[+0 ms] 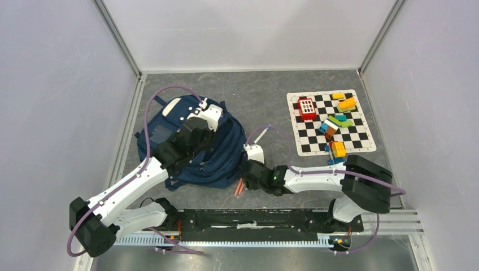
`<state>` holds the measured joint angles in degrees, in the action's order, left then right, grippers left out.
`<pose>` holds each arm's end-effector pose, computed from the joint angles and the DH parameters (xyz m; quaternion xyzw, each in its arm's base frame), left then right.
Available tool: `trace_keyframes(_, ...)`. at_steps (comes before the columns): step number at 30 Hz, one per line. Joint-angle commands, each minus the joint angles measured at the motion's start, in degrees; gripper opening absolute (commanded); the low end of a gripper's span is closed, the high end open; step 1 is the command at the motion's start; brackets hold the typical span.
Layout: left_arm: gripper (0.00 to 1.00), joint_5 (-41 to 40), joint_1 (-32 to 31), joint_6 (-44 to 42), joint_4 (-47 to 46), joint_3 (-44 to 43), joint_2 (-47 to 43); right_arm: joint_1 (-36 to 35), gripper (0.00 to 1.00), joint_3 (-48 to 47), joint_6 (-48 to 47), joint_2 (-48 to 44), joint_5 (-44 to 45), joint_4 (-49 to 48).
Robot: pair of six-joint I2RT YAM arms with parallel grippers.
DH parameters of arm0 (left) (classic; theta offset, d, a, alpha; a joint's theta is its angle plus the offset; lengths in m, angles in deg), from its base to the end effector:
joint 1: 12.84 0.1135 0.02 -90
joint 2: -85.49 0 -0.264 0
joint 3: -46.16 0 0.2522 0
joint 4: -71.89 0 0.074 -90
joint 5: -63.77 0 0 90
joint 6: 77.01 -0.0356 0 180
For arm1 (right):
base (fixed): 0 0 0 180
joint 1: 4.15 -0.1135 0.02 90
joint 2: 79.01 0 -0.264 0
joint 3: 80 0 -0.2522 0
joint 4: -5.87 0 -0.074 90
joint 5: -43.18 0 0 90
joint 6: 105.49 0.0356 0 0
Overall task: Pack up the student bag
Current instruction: Pick up the stationery from the center of the board.
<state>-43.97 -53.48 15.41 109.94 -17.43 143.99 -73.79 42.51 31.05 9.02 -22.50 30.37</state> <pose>0.1769 -0.1375 0.3023 0.2147 0.8444 -0.0471 0.4886 0.1143 0.2660 0.1620 -0.1247 0.9262 0.1431 0.3258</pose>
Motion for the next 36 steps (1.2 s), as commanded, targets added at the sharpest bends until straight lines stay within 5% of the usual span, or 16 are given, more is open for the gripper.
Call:
trace_keyframes(1, 0.06, 0.32, -0.39, 1.28, -3.03, -0.98, -0.25, -0.25, 0.61, -2.33, 1.27, 1.68, 1.31, -2.53)
trace_keyframes(19, 0.06, 0.11, -0.40, 1.19, -2.89, -1.02, -0.34, -0.23, 0.67, -3.15, 2.06, 4.23, 2.03, -3.68)
trace_keyframes(36, 0.06, -0.12, -0.42, 1.10, -2.76, -0.98, -0.46, -0.18, 0.60, 1.47, 2.44, -0.41, 6.04, 3.14)
